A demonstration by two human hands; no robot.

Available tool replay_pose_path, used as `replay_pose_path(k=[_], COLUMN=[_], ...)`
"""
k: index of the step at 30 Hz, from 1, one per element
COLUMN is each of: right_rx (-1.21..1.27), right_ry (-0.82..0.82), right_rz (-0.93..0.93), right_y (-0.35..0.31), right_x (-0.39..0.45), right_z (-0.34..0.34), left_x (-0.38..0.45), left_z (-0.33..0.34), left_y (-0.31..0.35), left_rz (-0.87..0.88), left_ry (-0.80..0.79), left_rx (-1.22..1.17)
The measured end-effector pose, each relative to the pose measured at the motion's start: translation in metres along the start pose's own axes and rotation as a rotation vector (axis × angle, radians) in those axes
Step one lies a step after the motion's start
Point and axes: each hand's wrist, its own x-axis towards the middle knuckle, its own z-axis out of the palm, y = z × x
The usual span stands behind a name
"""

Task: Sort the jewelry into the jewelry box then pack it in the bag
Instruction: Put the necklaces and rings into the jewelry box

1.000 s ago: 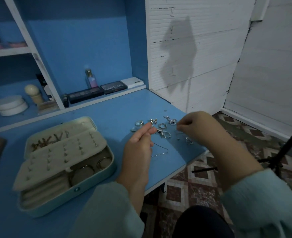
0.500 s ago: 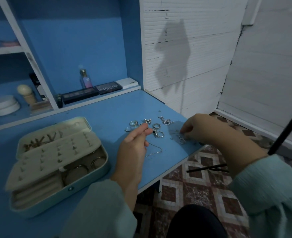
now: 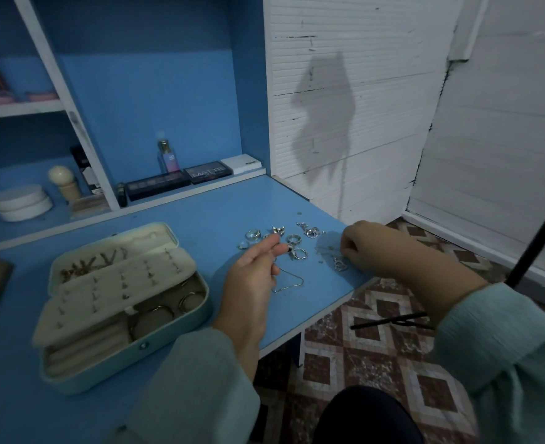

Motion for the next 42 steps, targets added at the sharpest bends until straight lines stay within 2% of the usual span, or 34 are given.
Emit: replay_pose_path(k=[4,11,15,24,27,31,37,42], right_rx=[0.03,-0.125,-0.122,0.285,0.509,0.756,0.881,0.921], right_ry=[-0.076,-0.07,-0.06,0.128,0.159,0.101,0.007,0.016], right_rz=[0.006,-0.039,-0.074,-0.141,-0.131,-0.18,-0.27,-0.328], right_y=[0.001,-0.001,0.0,0.003,0.001,-0.005,-0.012,-0.021], right_x=[0.004,0.005,0.005,0.009,0.006,0.0,-0.001,-0.004], right_z=[-0.006,-0.006,-0.008,-0.019,-0.021,-0.03,-0.045,-0.06], left_x=[-0.002,-0.003,-0.004,-0.004,-0.006,-0.007,-0.001,0.002], left_z=[0.0,-0.001,-0.001,-0.002,-0.001,0.004,0.015,0.019], left_y=[0.001,0.003,0.003,0.0,-0.001,0.005,0.028,0.041], left_rz=[-0.001,-0.005,-0.005,0.042,0.092,0.119,0.189,0.196], left_ry=[-0.014,-0.032,-0.035,-0.066,-0.105,-0.159,-0.242,-0.277], left_rx=[-0.006,0.006,0.008,0.087,0.157,0.211,0.268,0.305])
